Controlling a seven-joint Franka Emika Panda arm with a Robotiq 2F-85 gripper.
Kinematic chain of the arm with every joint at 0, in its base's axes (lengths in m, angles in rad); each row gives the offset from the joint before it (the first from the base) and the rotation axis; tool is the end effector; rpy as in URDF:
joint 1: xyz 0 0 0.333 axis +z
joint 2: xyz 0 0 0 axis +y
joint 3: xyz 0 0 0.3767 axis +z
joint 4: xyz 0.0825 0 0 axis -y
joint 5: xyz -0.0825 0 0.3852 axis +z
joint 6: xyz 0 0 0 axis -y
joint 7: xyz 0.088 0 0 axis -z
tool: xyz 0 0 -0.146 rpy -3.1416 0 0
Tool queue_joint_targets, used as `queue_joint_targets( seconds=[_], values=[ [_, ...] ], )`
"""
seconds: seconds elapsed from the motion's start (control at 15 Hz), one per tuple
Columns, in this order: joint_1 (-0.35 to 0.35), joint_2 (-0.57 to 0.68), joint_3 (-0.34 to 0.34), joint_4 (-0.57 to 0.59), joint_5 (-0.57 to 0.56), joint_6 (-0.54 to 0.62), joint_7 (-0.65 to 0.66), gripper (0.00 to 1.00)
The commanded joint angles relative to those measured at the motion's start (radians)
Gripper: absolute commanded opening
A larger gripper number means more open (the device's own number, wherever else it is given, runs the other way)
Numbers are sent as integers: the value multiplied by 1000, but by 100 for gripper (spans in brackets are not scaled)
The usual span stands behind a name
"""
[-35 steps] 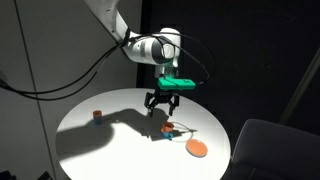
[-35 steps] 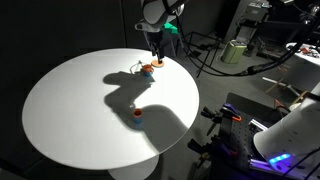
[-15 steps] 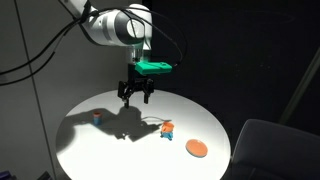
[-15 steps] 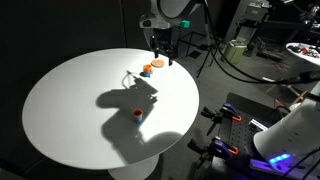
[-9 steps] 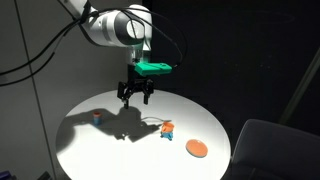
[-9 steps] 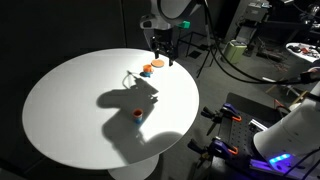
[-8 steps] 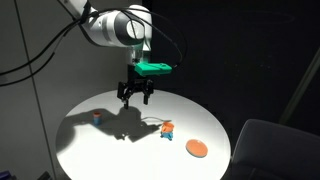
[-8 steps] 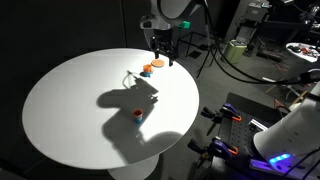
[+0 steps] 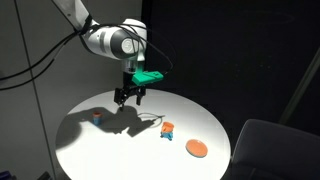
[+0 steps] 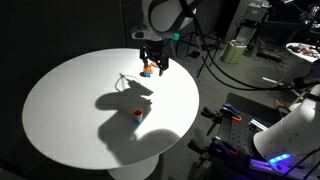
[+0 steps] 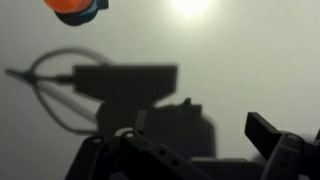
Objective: Stack the cups with the mugs
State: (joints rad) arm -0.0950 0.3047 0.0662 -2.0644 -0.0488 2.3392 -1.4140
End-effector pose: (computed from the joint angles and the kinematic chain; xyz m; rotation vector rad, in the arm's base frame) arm 0.6029 -0.0207 0.3011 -2.3792 -2.0386 0.0493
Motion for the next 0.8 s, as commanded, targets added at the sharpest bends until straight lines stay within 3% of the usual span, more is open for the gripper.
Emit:
queue_joint_targets(
  seconds=[0.0,0.73],
  values=[
    [7,49,47,29,60,40,-88,100],
    [68,146,140,23,87,55,-108,100]
  ],
)
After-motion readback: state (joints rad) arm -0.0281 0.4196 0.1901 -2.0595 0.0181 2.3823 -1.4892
